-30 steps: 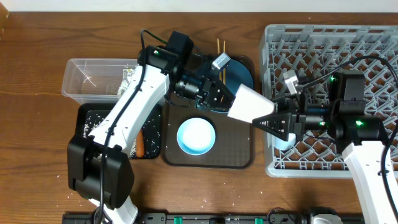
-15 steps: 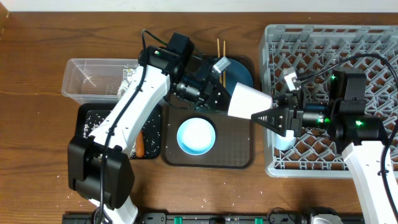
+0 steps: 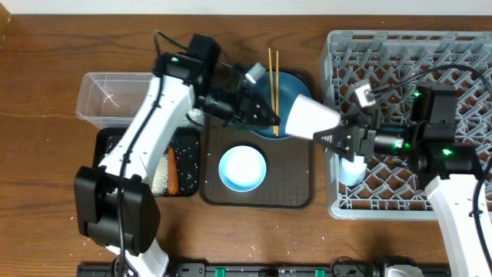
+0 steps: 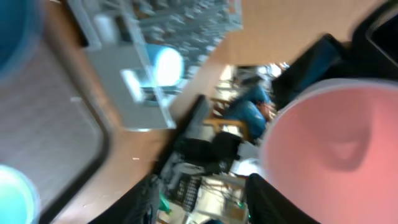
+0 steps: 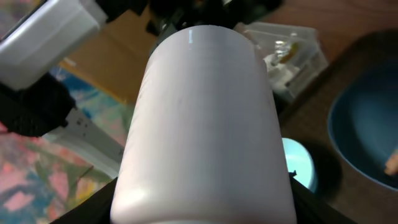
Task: Sort waste into correct bins and load items into the dishwasher rack
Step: 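Carry the pink cup right and lower it upside down into the rack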
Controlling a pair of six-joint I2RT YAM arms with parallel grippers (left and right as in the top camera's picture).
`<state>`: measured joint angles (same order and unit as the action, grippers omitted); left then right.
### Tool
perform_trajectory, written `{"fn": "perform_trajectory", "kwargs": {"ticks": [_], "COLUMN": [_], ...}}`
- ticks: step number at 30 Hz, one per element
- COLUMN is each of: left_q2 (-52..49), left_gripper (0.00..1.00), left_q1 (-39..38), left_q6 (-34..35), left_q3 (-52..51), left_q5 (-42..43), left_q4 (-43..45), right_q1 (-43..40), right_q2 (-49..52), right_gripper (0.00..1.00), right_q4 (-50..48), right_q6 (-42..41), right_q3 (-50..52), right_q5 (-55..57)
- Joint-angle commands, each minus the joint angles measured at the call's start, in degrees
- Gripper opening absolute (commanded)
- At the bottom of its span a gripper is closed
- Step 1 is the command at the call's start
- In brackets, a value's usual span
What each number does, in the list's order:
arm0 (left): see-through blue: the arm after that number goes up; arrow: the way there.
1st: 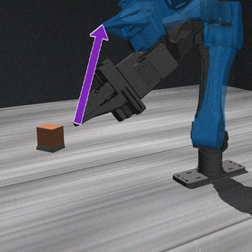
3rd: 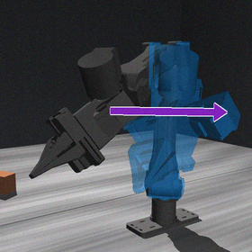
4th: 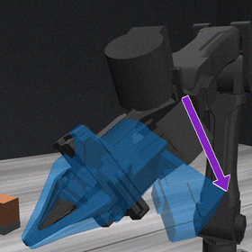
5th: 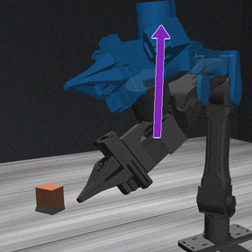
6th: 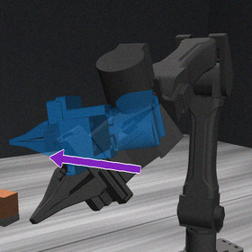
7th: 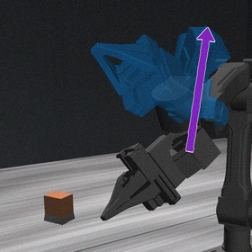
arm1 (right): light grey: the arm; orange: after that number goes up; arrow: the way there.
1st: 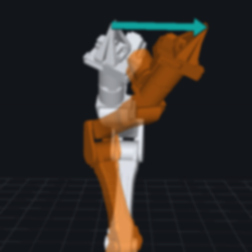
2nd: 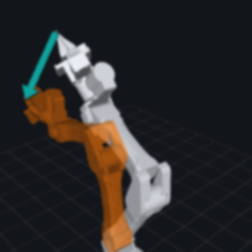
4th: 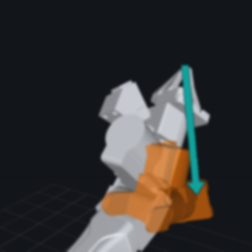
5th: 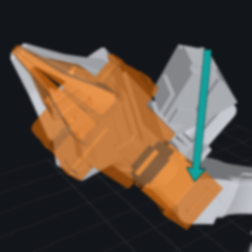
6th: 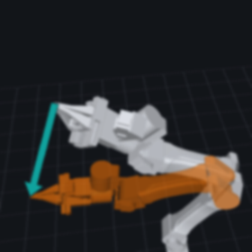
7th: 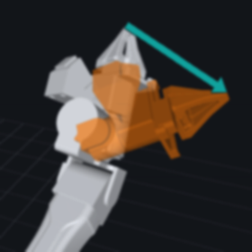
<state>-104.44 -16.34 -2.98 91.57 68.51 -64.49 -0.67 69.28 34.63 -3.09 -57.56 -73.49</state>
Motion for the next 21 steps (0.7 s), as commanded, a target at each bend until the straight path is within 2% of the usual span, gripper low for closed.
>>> {"fn": "perform_trajectory", "kwargs": {"ticks": [1, 3, 7, 13, 16, 21], "left_q2": [0.98, 0.98, 0.98, 0.98, 0.98, 0.98], "left_gripper": [0.58, 0.67, 0.72, 0.83, 0.87, 0.91], "left_q1": [1.84, 2.14, 2.12, 2.12, 2.14, 2.14], "left_q6": [-0.39, -0.39, -0.39, -0.39, -0.42, -0.42], "left_q3": [0.15, 0.15, 0.15, 0.15, 0.15, 0.15], "left_q5": [-7.48, -9.84, -14.23, -15.28, -15.26, -15.28], "left_q4": [-0.2, -0.26, -1.29, -1.27, -1.25, -1.22], "right_q1": [-3.34, -4.96, -7.23, -8.07, -8.07, -8.04], "right_q2": [0.0, 0.0, 0.0, 0.0, 0.0, 0.0], "right_gripper": [0.4, 0.4, 0.39, 0.39, 0.39, 0.4], "right_q4": [0.0, 0.66, 3.69, 9.31, 14.43, 27.63], "right_q6": [-4.7, -5.7, -5.9, -5.9, -5.88, -5.35], "right_q3": [-0.39, -0.39, -0.42, -2.14, -6.58, -18.88], "right_q5": [0.92, 2.97, 10.95, 26.03, 33.11, 52.65]}}
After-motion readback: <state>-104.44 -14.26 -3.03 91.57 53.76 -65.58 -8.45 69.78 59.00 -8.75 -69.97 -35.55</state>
